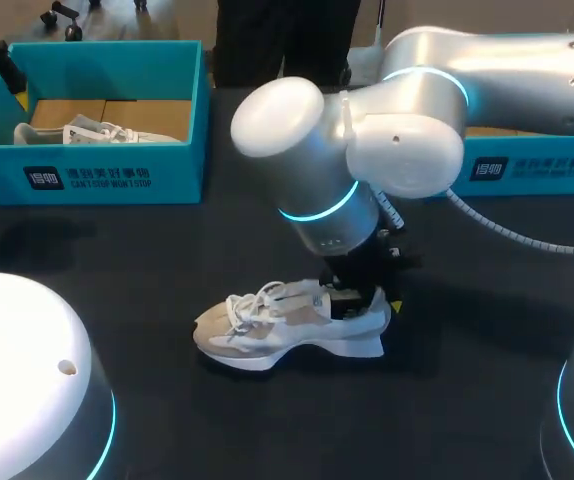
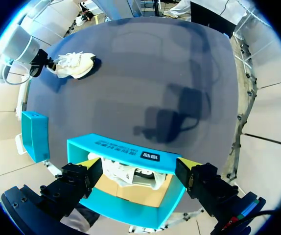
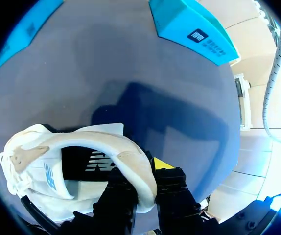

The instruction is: Take the shoe out of the shoebox, open the shoe tongue, remove and reinsert the insole, then place the shoe into the shoebox

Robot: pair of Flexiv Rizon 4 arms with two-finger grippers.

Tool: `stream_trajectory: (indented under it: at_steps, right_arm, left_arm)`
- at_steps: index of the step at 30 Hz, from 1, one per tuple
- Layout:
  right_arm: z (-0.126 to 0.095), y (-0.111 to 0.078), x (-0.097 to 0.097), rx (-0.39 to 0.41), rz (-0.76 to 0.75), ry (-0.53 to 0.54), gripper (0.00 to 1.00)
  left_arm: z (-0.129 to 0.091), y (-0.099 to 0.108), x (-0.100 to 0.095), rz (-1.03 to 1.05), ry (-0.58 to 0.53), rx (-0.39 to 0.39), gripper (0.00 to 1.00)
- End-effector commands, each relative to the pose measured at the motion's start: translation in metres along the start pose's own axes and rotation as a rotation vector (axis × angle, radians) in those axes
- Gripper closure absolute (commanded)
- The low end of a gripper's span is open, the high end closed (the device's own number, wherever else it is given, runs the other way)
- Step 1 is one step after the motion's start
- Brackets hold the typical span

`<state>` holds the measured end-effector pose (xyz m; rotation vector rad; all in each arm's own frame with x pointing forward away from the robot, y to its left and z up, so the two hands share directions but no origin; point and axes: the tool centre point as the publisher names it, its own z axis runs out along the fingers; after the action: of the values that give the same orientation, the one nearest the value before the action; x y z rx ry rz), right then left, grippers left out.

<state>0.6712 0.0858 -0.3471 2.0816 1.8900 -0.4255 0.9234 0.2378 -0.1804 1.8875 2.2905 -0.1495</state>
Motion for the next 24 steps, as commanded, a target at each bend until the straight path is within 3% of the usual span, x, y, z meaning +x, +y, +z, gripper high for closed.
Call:
stream_trajectory:
  at_steps: [1, 14, 18, 20, 22, 23, 24]
  right_arm:
    - [0.008, -0.006, 0.011, -0.013, 0.183, -0.009, 1.00]
    - [0.019, -0.006, 0.015, -0.041, 0.233, 0.039, 1.00]
    - [0.019, -0.006, 0.015, -0.045, 0.241, 0.046, 0.75]
    - [0.018, -0.006, 0.014, -0.050, 0.249, 0.051, 0.67]
    - [0.014, -0.006, 0.013, -0.052, 0.251, 0.054, 0.53]
    - [0.013, -0.006, 0.012, -0.054, 0.255, 0.061, 0.17]
    - [0.011, -0.006, 0.012, -0.052, 0.255, 0.072, 0.00]
  left_arm:
    - [0.000, -0.002, 0.000, 0.000, 0.002, -0.005, 0.00]
    - [0.000, -0.002, 0.000, 0.000, 0.002, -0.005, 0.00]
    - [0.000, -0.002, 0.000, 0.000, 0.002, -0.005, 0.00]
    - [0.000, -0.002, 0.000, 0.000, 0.002, -0.005, 0.00]
    - [0.000, -0.002, 0.000, 0.000, 0.002, -0.005, 0.00]
    - [0.000, -0.002, 0.000, 0.000, 0.002, -0.005, 0.00]
    - [0.000, -0.002, 0.000, 0.000, 0.002, -0.005, 0.00]
